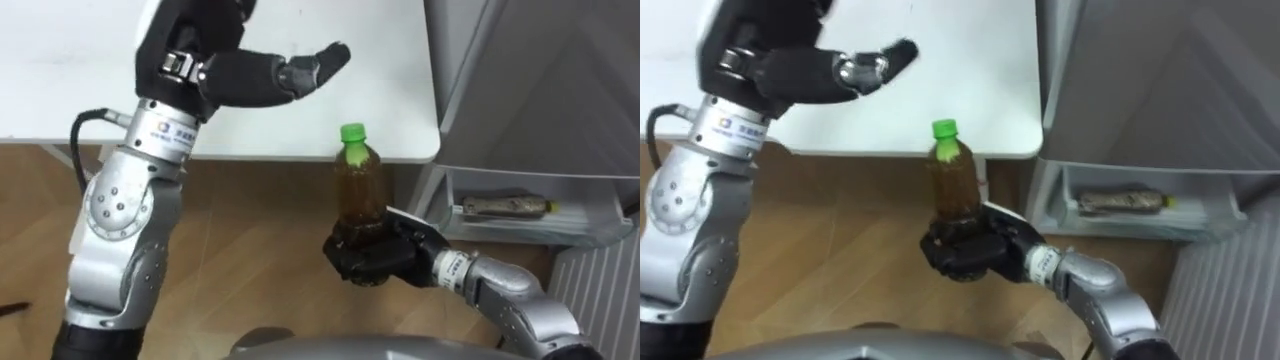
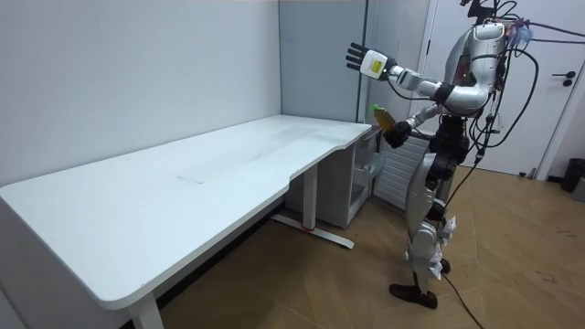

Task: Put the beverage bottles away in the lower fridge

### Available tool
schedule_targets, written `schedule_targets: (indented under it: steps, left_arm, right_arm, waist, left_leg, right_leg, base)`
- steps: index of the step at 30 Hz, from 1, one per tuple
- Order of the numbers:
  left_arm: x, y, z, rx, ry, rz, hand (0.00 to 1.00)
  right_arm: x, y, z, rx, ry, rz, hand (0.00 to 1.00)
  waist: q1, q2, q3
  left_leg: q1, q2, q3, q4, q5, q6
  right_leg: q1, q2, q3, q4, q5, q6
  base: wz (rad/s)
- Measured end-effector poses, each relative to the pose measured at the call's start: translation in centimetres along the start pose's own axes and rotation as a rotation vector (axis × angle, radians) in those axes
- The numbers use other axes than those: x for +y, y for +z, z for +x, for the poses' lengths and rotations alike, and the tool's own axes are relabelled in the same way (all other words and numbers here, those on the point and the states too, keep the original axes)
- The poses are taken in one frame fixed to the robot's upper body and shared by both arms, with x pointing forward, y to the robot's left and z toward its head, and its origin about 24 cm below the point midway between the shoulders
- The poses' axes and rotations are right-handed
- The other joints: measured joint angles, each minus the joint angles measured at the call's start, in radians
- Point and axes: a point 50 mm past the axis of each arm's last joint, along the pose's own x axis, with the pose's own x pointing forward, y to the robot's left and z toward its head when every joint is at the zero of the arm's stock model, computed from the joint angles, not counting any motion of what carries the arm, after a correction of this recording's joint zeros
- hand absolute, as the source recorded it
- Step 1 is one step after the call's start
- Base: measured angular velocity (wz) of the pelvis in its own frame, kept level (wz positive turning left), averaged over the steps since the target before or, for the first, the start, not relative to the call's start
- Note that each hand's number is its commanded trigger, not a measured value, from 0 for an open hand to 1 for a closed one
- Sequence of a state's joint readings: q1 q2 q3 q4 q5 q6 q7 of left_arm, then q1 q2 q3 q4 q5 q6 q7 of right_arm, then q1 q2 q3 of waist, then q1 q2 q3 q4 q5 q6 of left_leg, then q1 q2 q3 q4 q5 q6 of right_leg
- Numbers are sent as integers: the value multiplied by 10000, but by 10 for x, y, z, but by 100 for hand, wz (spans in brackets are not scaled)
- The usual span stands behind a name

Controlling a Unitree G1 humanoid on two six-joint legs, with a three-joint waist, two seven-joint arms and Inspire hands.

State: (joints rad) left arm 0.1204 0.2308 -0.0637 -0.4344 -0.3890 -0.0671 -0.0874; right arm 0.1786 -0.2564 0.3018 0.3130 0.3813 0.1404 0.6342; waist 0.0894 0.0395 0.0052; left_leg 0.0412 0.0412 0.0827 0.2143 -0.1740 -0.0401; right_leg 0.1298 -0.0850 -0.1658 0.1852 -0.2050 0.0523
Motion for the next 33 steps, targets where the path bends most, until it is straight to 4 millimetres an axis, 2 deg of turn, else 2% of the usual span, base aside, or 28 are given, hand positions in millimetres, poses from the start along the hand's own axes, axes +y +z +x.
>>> schedule_targets:
  steps: [2,4,7,8,10,13,14,16,18,20,21,22,24,26,27,28,29,31,33]
  left_arm:
    - [12,3,-2,-115,846,190,0]
    - [26,10,-4,-373,1659,465,0]
    - [49,21,-10,-730,3156,1162,0]
    - [58,25,-13,-847,3778,1451,0]
    - [71,30,-18,-1012,4795,1850,0]
    - [82,35,-25,-1274,6067,2040,0]
    - [84,34,-26,-1265,6236,2089,0]
    - [93,25,-32,-795,7024,2427,0]
    - [103,17,-40,-405,7759,2507,0]
    - [114,3,-53,370,8683,2586,0]
    - [117,-2,-57,658,8882,2590,0]
    - [122,-14,-67,1280,9256,2515,0]
    - [130,-35,-85,2424,9959,2310,0]
    - [137,-68,-118,4256,10856,1728,0]
    - [138,-75,-128,4777,11091,1606,0]
    - [138,-90,-146,5778,11478,1532,0]
    - [137,-96,-155,6258,11660,1486,0]
    - [130,-116,-187,7791,12257,945,0]
    - [123,-130,-211,8978,12602,557,0]
  right_arm:
    - [-1,-1,-1,-43,-90,83,100]
    - [-1,-2,-2,-66,-135,147,100]
    - [-4,-12,-11,42,-515,463,100]
    - [-5,-17,-16,92,-704,630,100]
    - [-8,-22,-22,177,-1035,780,100]
    - [-14,-25,-29,203,-1575,849,100]
    - [-15,-25,-30,203,-1676,855,100]
    - [-18,-25,-33,269,-1909,828,100]
    - [-18,-26,-33,319,-1939,801,100]
    - [-18,-29,-34,386,-2070,934,100]
    - [-18,-31,-34,436,-2104,1011,100]
    - [-18,-35,-34,544,-2266,1136,100]
    - [-19,-39,-34,748,-2530,1198,100]
    - [-20,-46,-36,979,-2852,1418,100]
    - [-21,-48,-36,1043,-2951,1466,100]
    - [-22,-52,-38,1180,-3144,1594,100]
    - [-23,-54,-39,1271,-3274,1648,100]
    - [-25,-61,-42,1554,-3552,1806,100]
    - [-26,-63,-43,1614,-3583,1848,100]
  waist:
    - [88,-97,60]
    - [223,-142,58]
    - [479,-394,29]
    - [571,-457,42]
    - [614,-466,59]
    - [811,-283,112]
    - [837,-240,107]
    - [903,-54,45]
    - [960,21,-14]
    - [1038,-32,6]
    - [1055,-27,-21]
    - [1088,-33,-39]
    - [1105,-88,-15]
    - [1098,-180,-18]
    - [1068,-214,-18]
    - [1066,-279,-19]
    - [1067,-315,-18]
    - [1069,-374,-10]
    - [988,-395,-32]
  left_leg:
    - [37,-2,-14,-64,42,-10]
    - [48,-3,-5,-103,63,-21]
    - [88,-11,-7,-99,61,-23]
    - [122,-17,-22,-99,54,-22]
    - [164,-29,-82,-104,50,-19]
    - [242,-33,-129,-183,50,-21]
    - [242,-33,-127,-185,50,-20]
    - [237,-32,-133,-187,50,-21]
    - [257,-31,-129,-209,53,-24]
    - [379,-37,-67,-245,56,-25]
    - [399,-43,-59,-244,55,-25]
    - [402,-45,-56,-242,55,-25]
    - [396,-45,-55,-242,55,-25]
    - [400,-45,-50,-244,54,-26]
    - [399,-45,-44,-249,53,-27]
    - [402,-45,-39,-259,52,-28]
    - [395,-44,-39,-261,51,-28]
    - [373,-42,-30,-272,31,-37]
    - [384,-40,-26,-251,-2,-37]
  right_leg:
    - [19,0,15,0,-25,-20]
    - [12,1,1,-47,-41,-40]
    - [135,9,-19,-197,-31,-54]
    - [184,7,-26,-213,-27,-52]
    - [262,3,-105,-216,-18,-43]
    - [295,3,-175,-199,-19,-41]
    - [292,2,-175,-195,-19,-41]
    - [289,-6,-252,-189,-22,-38]
    - [293,-6,-248,-195,-31,-40]
    - [426,-16,-230,-301,-35,-43]
    - [459,-18,-229,-348,-35,-44]
    - [457,-19,-225,-347,-36,-43]
    - [453,-18,-229,-347,-36,-44]
    - [459,-18,-224,-354,-36,-44]
    - [460,-19,-218,-362,-36,-44]
    - [460,-17,-207,-370,-35,-44]
    - [457,-15,-207,-372,-36,-44]
    - [420,-14,-197,-371,-36,-42]
    - [446,-12,-179,-389,-37,-41]
  base:
    - [0]
    - [-2]
    - [0]
    - [4]
    - [10]
    - [3]
    - [0]
    - [0]
    - [-2]
    - [-6]
    - [0]
    - [0]
    - [0]
    - [0]
    - [0]
    - [0]
    - [0]
    - [0]
    - [0]
